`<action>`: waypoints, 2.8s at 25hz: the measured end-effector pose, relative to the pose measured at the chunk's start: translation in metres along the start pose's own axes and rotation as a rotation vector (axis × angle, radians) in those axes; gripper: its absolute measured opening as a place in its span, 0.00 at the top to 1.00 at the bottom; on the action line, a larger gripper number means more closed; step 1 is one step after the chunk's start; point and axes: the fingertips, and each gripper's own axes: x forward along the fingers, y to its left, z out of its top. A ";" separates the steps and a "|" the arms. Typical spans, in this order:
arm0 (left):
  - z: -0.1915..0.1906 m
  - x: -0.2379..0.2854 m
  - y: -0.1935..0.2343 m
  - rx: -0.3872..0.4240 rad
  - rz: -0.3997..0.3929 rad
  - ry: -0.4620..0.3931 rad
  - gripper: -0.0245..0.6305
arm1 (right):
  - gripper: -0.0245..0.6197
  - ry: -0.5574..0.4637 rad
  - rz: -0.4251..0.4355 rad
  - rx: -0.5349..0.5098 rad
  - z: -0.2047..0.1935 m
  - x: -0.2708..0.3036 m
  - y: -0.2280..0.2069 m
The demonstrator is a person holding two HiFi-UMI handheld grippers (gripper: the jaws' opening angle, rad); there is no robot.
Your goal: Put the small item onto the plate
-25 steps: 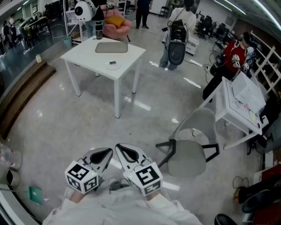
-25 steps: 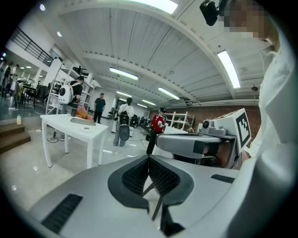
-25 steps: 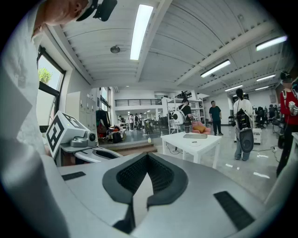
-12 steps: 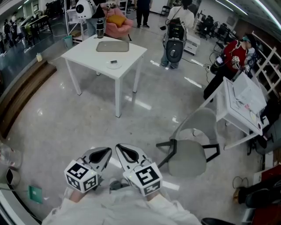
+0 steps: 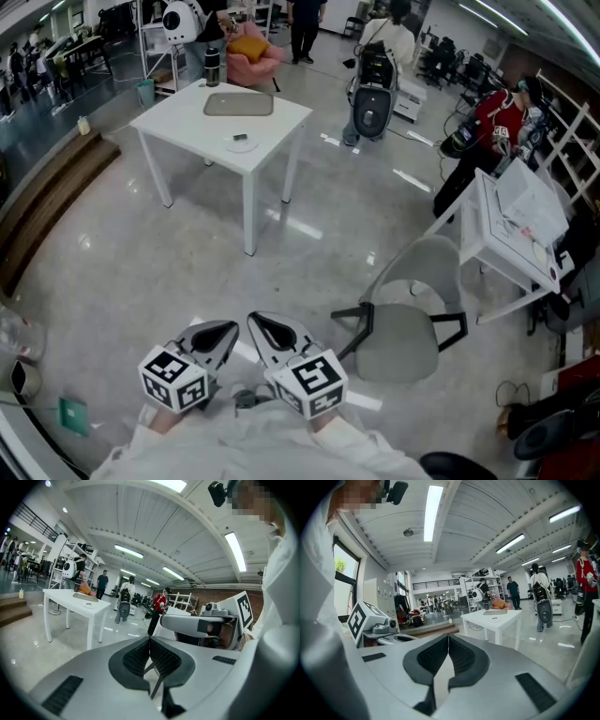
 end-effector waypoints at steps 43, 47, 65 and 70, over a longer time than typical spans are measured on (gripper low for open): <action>0.096 0.120 0.197 0.000 -0.042 0.017 0.95 | 0.94 0.060 -0.042 0.001 0.053 0.212 -0.136; 0.116 0.139 0.228 0.018 -0.076 0.026 0.95 | 0.94 -0.013 -0.051 0.020 0.076 0.242 -0.156; 0.131 0.185 0.302 0.049 -0.071 0.074 0.95 | 0.94 -0.034 -0.086 0.073 0.083 0.311 -0.215; 0.143 0.207 0.328 0.027 -0.059 0.070 0.95 | 0.94 -0.035 -0.066 0.058 0.094 0.339 -0.238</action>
